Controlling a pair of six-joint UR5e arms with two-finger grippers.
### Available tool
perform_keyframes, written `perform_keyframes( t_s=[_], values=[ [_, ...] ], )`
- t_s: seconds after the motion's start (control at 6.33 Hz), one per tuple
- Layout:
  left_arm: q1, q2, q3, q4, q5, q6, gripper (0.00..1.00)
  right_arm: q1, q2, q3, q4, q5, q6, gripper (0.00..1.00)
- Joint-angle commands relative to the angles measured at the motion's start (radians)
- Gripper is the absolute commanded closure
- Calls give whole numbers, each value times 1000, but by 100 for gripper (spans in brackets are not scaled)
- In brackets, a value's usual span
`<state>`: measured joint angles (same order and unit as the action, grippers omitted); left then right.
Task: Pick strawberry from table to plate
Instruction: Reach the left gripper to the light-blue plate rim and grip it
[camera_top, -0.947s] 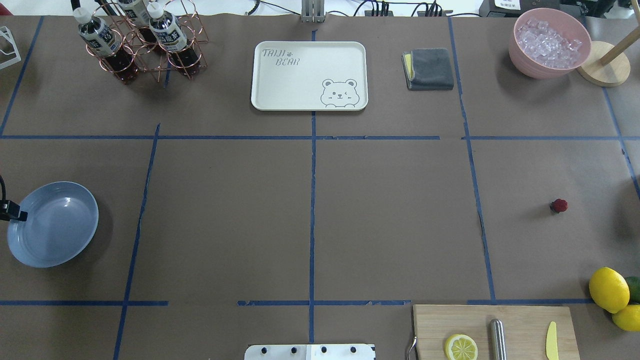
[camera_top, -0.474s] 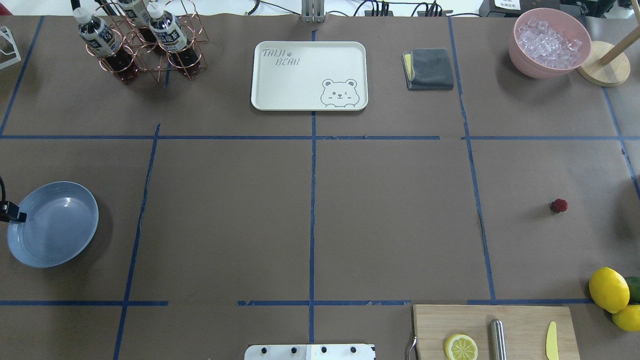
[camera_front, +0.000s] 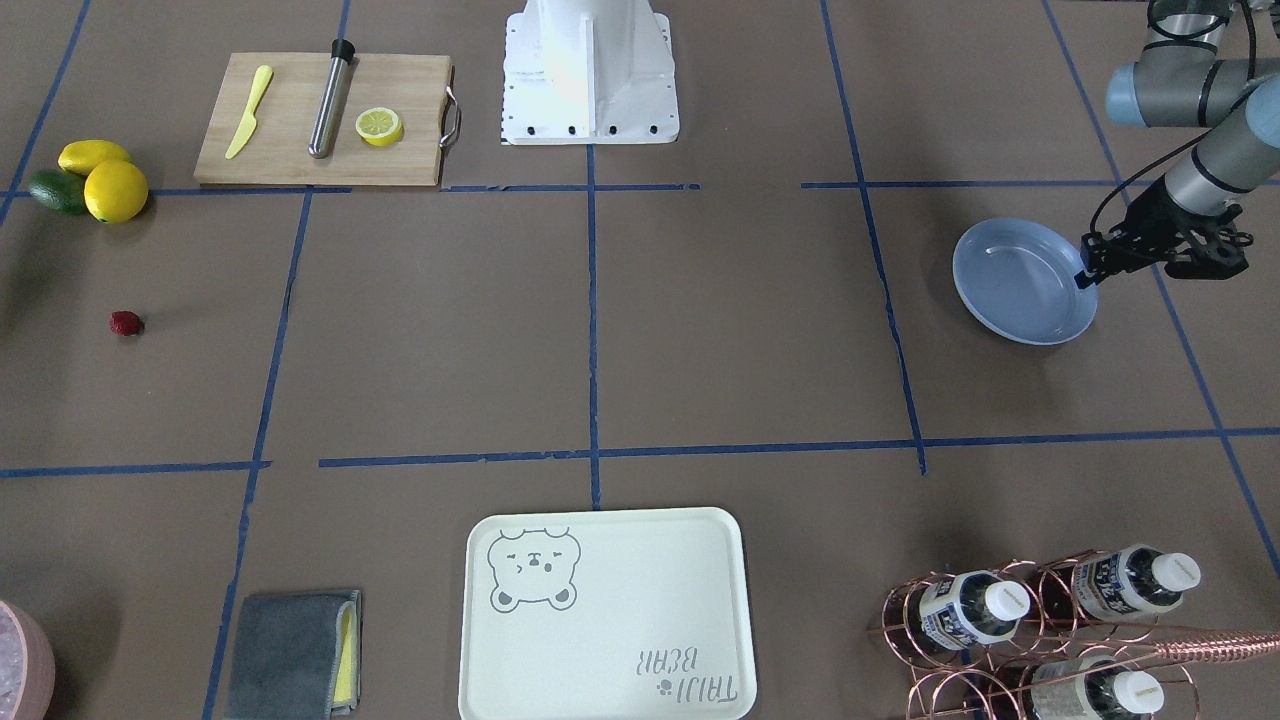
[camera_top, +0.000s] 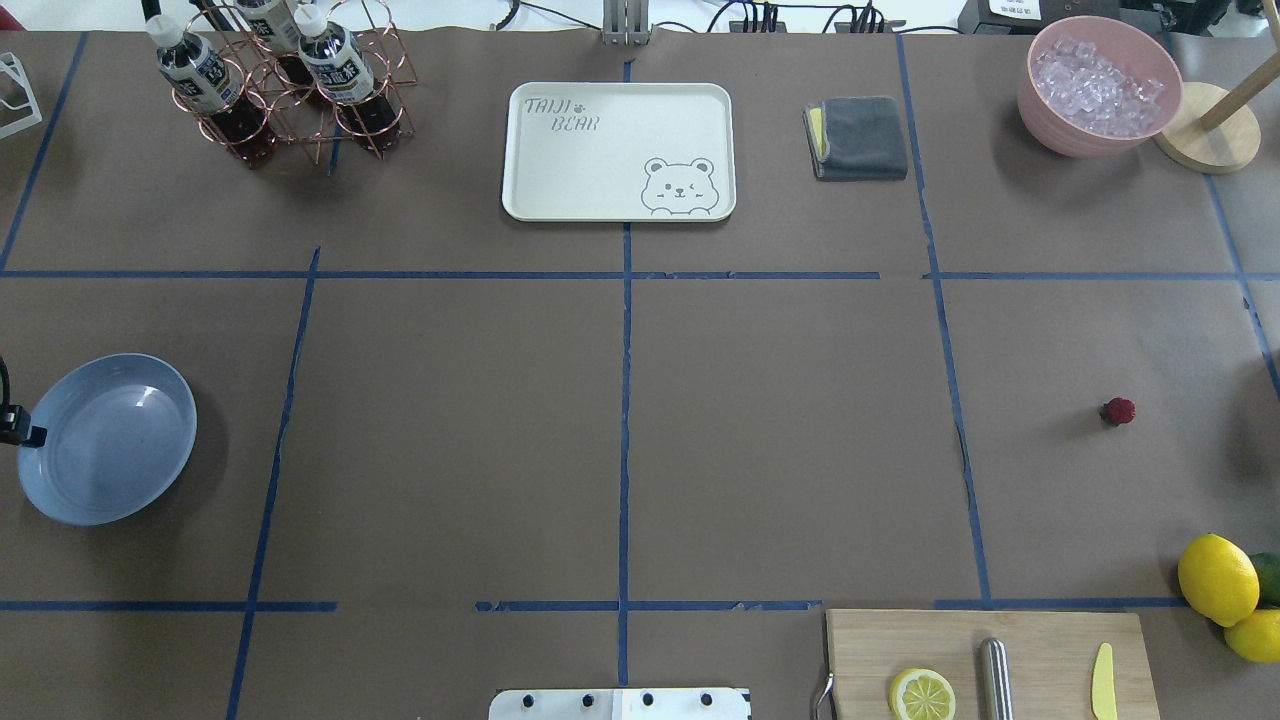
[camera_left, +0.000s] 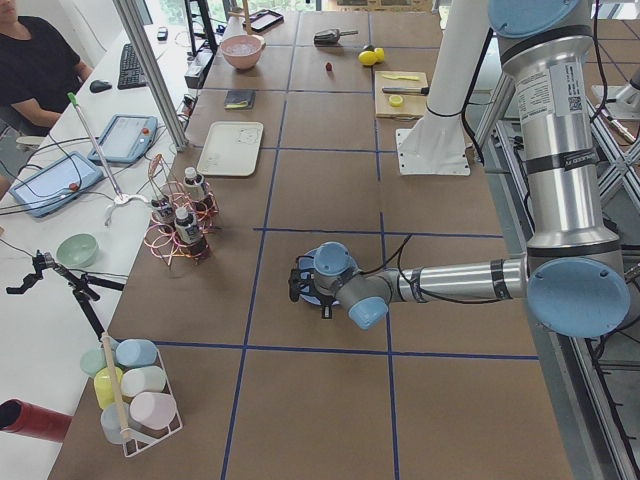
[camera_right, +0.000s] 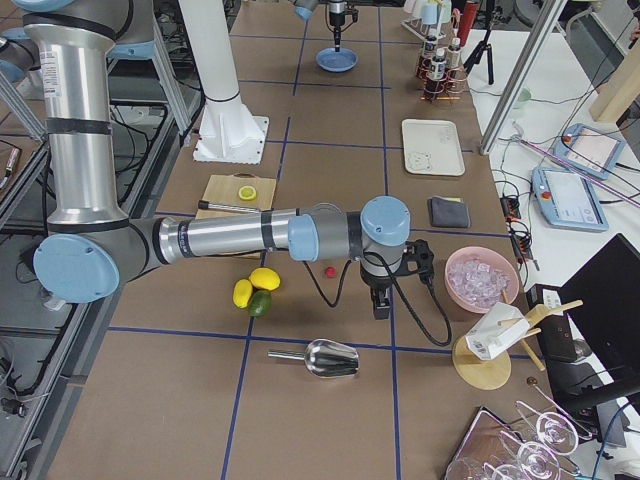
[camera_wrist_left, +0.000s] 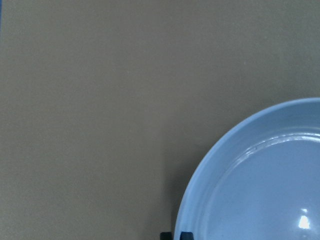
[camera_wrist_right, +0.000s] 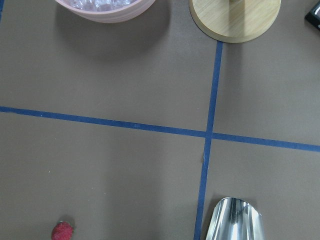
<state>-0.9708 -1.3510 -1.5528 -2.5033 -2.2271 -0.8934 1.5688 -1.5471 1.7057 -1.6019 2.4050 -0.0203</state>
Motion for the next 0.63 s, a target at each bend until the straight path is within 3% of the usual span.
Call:
perform_keyframes(
  t_s=[0.0, 0.16, 0.32, 0.47],
  values=[
    [-29, 12, -108, 32, -63, 2, 100, 0, -1, 5, 0, 6, -1, 0],
    [-139, -31, -134, 140, -157, 2, 100, 0, -2, 8, 0, 8, -1, 0],
    [-150, -137, -206, 325, -160, -2, 100, 0, -2, 6, -1, 5, 0, 0],
    [-161, -322, -248, 545, -157, -13, 100, 0, -2, 6, -1, 5, 2, 0]
  ],
)
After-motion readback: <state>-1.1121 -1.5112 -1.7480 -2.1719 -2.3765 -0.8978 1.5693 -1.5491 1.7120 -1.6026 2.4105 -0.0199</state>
